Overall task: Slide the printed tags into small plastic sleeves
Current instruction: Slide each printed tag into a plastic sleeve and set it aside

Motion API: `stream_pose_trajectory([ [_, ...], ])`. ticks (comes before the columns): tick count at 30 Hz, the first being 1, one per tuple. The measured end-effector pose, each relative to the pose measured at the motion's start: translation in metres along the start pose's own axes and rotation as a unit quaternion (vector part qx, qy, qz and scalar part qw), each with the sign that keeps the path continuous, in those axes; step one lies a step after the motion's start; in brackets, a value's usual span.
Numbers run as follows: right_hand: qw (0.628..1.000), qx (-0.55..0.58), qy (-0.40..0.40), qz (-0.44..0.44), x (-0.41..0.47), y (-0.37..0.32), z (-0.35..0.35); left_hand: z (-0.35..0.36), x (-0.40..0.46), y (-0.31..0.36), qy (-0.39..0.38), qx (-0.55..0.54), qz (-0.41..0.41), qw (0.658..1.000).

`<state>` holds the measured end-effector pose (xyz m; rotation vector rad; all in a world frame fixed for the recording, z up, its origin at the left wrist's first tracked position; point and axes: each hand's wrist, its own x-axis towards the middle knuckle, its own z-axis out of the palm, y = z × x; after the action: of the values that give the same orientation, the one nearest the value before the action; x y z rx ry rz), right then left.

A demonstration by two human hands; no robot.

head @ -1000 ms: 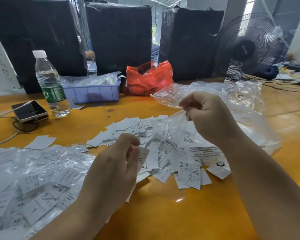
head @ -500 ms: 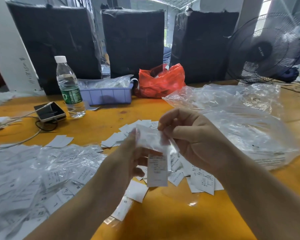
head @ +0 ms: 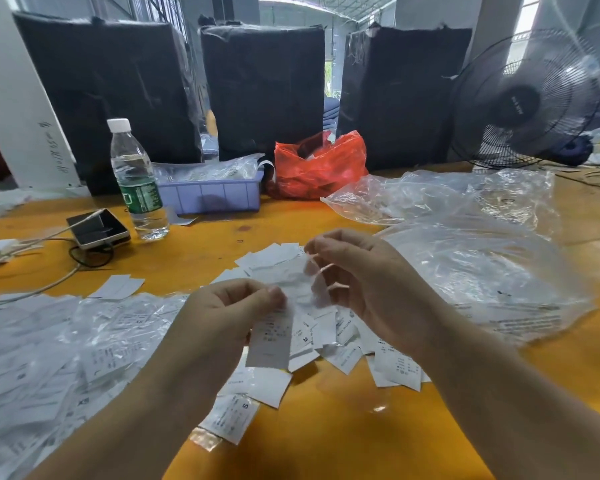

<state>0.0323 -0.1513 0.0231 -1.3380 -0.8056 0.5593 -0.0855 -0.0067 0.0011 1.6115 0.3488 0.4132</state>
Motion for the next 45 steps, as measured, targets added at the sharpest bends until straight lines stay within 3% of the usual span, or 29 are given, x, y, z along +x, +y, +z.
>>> stream_pose_trajectory([
  [3,0.995,-0.068,-0.029,0.065,0.000,0.000,0.001,-0.001,0.000,-0.001,0.036,-0.009,0.016,0.999],
  [6,0.987,-0.123,-0.067,0.073,-0.003,0.003,0.006,0.001,-0.002,-0.002,0.056,0.004,0.040,0.998],
  [15,0.999,-0.037,-0.013,0.021,-0.003,0.006,0.010,0.006,-0.005,-0.003,0.053,0.031,0.060,0.996],
  [21,0.998,-0.038,-0.037,0.039,-0.002,0.011,0.011,0.008,-0.006,-0.005,0.047,0.058,0.084,0.994],
  [32,0.997,0.001,0.067,0.028,0.001,0.006,0.004,0.005,-0.002,-0.010,0.033,0.045,0.093,0.994],
  [45,0.996,0.036,0.079,0.009,0.000,0.005,0.006,0.006,-0.004,-0.009,0.007,0.027,0.117,0.993],
])
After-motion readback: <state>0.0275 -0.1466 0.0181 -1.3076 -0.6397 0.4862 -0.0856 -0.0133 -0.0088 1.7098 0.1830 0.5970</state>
